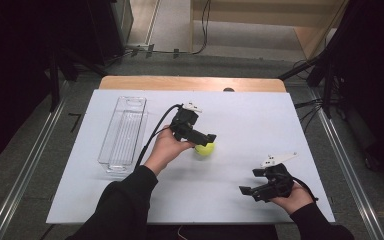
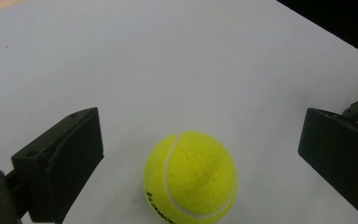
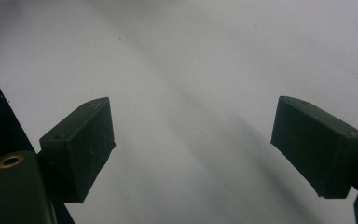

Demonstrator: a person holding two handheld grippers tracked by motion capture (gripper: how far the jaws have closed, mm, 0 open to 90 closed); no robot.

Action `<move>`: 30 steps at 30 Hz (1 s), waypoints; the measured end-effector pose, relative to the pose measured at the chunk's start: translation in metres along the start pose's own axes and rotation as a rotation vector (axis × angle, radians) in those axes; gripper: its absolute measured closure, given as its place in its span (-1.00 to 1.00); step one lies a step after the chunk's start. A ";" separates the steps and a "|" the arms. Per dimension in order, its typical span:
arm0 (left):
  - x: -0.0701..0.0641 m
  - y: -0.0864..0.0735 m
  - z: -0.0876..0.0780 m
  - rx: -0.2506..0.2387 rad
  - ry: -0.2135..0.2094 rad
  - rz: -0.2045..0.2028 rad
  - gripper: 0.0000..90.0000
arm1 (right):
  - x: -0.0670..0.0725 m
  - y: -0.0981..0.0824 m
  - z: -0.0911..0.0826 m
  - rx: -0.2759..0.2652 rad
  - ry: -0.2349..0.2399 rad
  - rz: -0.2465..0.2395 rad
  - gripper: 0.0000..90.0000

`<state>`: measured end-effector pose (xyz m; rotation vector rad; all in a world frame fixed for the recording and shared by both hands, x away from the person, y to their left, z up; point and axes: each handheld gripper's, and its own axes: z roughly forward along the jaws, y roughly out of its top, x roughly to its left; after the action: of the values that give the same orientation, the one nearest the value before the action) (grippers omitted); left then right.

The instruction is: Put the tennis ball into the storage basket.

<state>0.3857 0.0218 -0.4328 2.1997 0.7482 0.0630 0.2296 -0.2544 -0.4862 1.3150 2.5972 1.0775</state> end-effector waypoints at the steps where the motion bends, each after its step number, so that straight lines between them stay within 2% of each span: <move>1: 0.000 0.000 0.000 0.000 0.000 0.000 -0.99 | 0.000 0.000 0.000 0.000 0.000 0.002 -0.75; 4: 0.000 -0.001 0.001 -0.016 0.007 0.004 -0.99 | 0.000 0.000 0.000 0.000 0.000 -0.001 -0.75; 8: 0.002 -0.005 0.003 -0.027 0.002 -0.012 -0.96 | 0.000 0.001 0.001 0.001 0.008 -0.004 -0.75; 11: 0.002 -0.007 0.005 -0.016 0.014 -0.005 -0.96 | 0.000 0.001 0.001 -0.003 0.008 -0.007 -0.75; 21: 0.006 -0.014 0.011 0.003 0.016 -0.007 -0.96 | 0.000 0.001 0.000 -0.002 0.007 -0.004 -0.75; 30: 0.003 -0.018 0.020 0.022 0.014 0.010 -0.96 | 0.000 0.001 0.001 0.002 0.008 -0.002 -0.75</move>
<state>0.3849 0.0191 -0.4597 2.2260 0.7489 0.0759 0.2301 -0.2535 -0.4862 1.3105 2.6050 1.0827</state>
